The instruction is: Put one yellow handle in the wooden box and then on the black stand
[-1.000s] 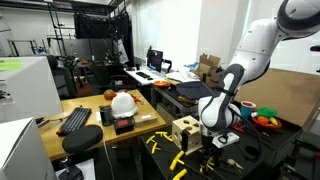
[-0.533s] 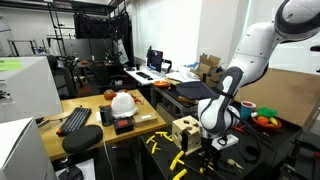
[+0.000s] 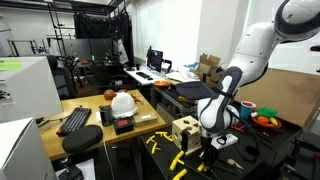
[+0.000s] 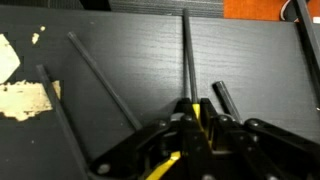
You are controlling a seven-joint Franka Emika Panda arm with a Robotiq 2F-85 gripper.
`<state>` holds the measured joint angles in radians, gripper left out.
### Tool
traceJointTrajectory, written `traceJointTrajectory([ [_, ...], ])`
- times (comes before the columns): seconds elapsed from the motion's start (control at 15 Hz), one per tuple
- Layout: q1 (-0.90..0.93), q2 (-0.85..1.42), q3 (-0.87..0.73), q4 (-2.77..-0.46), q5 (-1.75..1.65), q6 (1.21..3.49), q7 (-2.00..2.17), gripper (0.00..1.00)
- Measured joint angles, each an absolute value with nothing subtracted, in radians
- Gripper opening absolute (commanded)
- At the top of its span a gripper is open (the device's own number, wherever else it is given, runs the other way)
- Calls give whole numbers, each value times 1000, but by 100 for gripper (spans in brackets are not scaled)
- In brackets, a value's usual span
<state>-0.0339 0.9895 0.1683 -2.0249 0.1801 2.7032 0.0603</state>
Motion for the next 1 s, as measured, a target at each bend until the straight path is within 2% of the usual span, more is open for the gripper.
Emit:
traceJointTrajectory([
  [0.07,-34,989,168,-2025,181,2703,62,2],
  [0.47,-33,949,161,-2039,182,2744,63,2],
  [1.0,-29,726,155,-2155,182,2775,67,2],
])
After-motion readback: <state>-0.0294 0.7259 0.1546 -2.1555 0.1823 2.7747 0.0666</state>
